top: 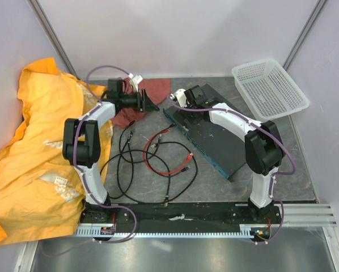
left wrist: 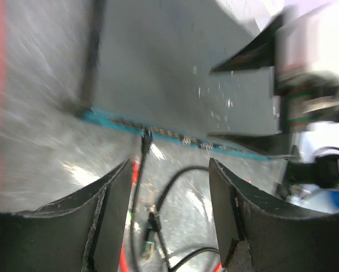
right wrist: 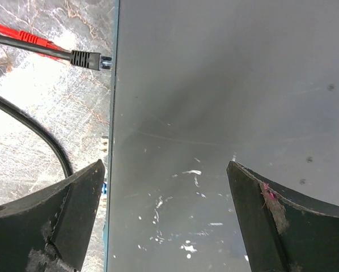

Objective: Pull the plug from the switch port
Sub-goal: Place the connector at the center of the board, then pull the connector from the switch port.

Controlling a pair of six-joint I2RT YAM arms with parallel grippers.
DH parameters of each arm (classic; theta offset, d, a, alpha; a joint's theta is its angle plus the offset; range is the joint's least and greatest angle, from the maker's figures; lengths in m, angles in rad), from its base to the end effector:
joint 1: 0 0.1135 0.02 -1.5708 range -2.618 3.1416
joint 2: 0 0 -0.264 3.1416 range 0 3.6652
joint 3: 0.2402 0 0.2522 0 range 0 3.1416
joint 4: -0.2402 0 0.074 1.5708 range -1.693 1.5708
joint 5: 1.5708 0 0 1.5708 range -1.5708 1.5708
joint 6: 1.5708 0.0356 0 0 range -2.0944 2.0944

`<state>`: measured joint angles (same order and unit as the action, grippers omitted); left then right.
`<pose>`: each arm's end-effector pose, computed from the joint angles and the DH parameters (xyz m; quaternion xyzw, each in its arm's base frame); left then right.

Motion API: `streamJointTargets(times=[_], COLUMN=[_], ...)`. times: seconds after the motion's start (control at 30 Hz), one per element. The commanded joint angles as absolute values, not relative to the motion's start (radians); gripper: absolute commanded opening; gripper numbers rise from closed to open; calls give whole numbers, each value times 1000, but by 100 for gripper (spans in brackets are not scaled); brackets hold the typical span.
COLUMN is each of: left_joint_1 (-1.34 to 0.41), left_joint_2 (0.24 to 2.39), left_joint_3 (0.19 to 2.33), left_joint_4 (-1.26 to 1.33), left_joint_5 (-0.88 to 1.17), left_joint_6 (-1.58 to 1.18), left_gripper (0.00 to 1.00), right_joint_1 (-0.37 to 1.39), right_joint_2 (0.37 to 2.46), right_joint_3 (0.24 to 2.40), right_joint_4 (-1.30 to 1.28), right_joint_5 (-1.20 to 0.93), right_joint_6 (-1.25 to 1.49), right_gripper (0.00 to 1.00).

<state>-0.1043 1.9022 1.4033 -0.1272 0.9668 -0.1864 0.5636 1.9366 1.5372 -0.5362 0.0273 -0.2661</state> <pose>0.4207 -0.0735 0.2434 0.1789 0.7965 -0.4679 0.3387 0.3627 0.2281 0.2318 -0.3790 0.8710 0.0334 0.3107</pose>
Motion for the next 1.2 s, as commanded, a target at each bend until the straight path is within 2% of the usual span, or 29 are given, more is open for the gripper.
streamJointTargets(times=[0.0,0.33,0.6,0.93,1.17], left_joint_1=[-152,-196,-213,-222,-241], left_joint_2=[2006,2163,2267,2388,2414], left_joint_3=[1335,1361,1408,1445,1437], left_joint_4=[57,126,152,316,397], left_joint_5=[1048,1060,1054,1199,1215], left_joint_6=[-356,-414,-478,-652,-735], left_gripper=[61,60,59,45,45], right_joint_1=[554,549,551,546,541], right_joint_2=[1865,1815,1827,1852,1859], right_joint_3=[1525,1404,1411,1420,1416], right_joint_4=[-529,-529,-538,-551,-551], right_joint_5=[40,34,41,52,57], right_joint_6=[-271,-304,-310,-322,-328], right_gripper=[98,98,98,98,98])
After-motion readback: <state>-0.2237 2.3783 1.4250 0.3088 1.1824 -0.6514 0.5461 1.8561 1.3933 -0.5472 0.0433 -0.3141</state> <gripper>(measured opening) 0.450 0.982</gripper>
